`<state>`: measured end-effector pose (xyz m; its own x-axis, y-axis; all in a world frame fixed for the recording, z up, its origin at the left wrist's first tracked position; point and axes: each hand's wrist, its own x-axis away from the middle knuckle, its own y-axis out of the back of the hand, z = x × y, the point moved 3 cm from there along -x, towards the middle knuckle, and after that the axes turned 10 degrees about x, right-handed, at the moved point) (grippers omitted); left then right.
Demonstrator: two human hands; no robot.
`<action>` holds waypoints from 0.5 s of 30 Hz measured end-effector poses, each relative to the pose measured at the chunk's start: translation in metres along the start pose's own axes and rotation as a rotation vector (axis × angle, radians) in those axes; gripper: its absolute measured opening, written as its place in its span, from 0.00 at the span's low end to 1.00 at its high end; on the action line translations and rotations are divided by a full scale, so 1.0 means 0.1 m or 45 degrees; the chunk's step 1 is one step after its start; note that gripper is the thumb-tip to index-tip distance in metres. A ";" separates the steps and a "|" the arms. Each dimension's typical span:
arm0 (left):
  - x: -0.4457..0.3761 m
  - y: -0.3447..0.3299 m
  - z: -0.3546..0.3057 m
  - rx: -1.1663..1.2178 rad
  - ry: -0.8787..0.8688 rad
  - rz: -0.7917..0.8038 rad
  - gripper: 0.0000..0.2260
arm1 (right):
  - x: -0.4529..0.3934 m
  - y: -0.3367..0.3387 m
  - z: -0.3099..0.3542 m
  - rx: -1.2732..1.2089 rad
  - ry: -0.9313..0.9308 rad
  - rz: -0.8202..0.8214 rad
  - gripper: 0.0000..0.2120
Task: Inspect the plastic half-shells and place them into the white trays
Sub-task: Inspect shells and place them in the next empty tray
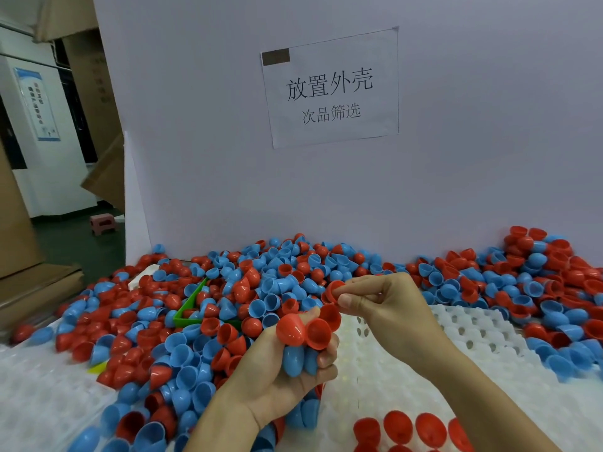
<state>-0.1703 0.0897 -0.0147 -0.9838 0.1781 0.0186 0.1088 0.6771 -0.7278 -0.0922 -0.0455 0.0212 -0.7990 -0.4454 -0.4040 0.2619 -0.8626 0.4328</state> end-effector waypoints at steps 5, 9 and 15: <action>0.00 0.02 0.00 -0.073 -0.021 -0.049 0.10 | -0.02 0.00 0.01 0.085 -0.002 0.013 0.10; -0.03 0.05 0.00 -0.100 -0.020 -0.121 0.11 | 0.00 0.01 0.04 0.377 0.063 -0.036 0.06; -0.04 0.11 0.00 -0.198 0.001 -0.170 0.10 | 0.05 -0.08 0.08 0.712 0.232 0.035 0.13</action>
<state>-0.1649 0.0960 -0.0227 -0.9909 0.0796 0.1085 -0.0021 0.7966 -0.6045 -0.1023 -0.0391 0.0225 -0.6772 -0.5427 -0.4969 -0.0834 -0.6143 0.7846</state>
